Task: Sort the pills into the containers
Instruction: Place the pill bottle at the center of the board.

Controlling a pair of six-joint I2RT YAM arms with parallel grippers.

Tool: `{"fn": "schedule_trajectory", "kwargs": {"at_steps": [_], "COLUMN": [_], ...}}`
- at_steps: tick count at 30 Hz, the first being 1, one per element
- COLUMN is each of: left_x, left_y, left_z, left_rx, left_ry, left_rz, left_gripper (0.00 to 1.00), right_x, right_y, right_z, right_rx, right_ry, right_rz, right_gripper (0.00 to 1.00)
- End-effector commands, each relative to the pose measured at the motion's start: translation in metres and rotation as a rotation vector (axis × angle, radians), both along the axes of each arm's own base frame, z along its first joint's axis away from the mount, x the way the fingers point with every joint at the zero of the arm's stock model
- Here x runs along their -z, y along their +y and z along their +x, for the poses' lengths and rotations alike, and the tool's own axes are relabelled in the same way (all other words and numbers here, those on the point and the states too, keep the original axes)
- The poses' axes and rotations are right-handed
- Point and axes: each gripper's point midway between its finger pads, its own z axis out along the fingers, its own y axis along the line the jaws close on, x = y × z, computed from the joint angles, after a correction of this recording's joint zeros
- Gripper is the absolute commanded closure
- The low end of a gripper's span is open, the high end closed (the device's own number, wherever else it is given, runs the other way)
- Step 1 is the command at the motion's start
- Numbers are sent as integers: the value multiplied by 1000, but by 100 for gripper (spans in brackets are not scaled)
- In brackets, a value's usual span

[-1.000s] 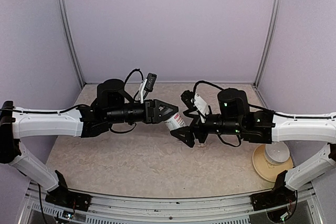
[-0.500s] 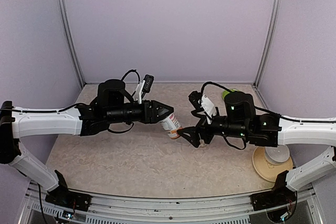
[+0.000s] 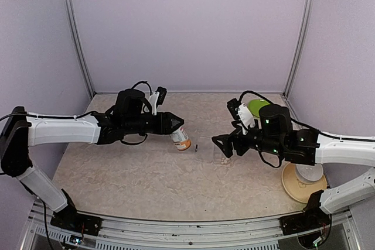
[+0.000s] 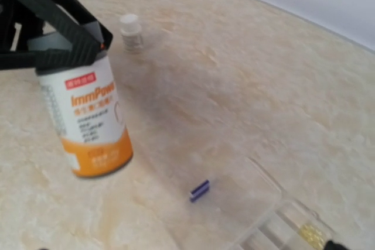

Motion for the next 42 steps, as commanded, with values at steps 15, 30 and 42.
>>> {"fn": "schedule_trajectory", "kwargs": {"at_steps": [15,30,42], "left_x": [28,28,27], "left_y": [30,24,-23], "left_z": [102,162,191], "left_rx": [-258,-357,-310], "left_ry": [-130,-269,-392], "left_rz": [191,241,236], "left_gripper": [60,60,57], "right_x": [18,38,46], "right_y": [-28,-40,-46], "right_z": [9,16,16], "right_rx": [129,177,198], "right_ry": [20,44,61], "right_rz": [-40,-77,-77], "right_gripper": [0,0,0]}}
